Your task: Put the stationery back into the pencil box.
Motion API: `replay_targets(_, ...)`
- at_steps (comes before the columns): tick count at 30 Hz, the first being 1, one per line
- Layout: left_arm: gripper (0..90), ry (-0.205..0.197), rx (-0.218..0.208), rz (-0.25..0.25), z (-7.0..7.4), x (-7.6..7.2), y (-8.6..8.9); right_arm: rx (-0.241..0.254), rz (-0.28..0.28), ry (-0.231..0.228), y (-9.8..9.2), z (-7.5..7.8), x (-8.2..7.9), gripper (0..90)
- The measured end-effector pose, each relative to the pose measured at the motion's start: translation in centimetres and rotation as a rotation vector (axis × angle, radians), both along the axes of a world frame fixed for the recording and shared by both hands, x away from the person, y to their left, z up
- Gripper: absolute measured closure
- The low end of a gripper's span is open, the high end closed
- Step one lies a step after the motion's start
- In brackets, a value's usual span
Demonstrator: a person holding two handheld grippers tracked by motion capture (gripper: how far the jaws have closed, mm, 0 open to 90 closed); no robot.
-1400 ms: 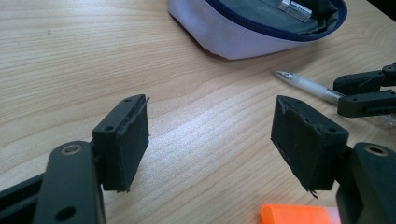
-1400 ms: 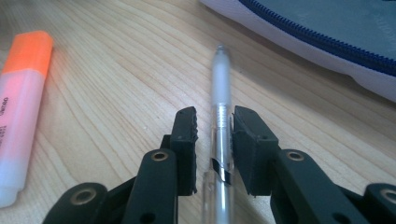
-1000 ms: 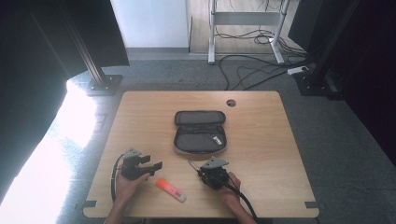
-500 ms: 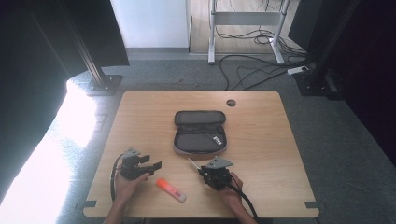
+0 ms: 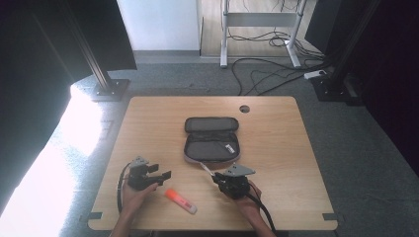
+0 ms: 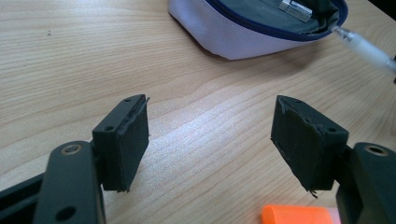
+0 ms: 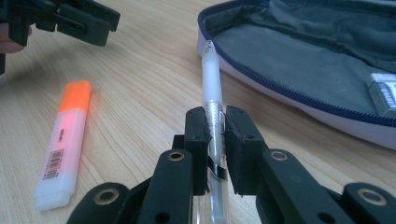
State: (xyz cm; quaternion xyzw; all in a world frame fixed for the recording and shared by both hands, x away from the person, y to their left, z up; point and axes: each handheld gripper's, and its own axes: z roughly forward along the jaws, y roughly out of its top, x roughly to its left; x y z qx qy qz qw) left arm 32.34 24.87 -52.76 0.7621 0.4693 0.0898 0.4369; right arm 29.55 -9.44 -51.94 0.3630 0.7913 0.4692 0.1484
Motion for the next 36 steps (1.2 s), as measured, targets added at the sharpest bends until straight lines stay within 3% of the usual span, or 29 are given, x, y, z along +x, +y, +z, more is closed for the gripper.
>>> replay_targets(21, 28.3, 0.003, 0.005, -0.001, -0.1, 0.1, -0.1, 0.043, -0.026, -0.046, -1.2, 2.2, -0.1, 78.6)
replay_targets(36, 28.3, 0.003, -0.006, 0.004, 0.1, -0.1, 0.0, 0.051, -0.043, -0.056, -1.6, 3.0, 1.2, 78.6)
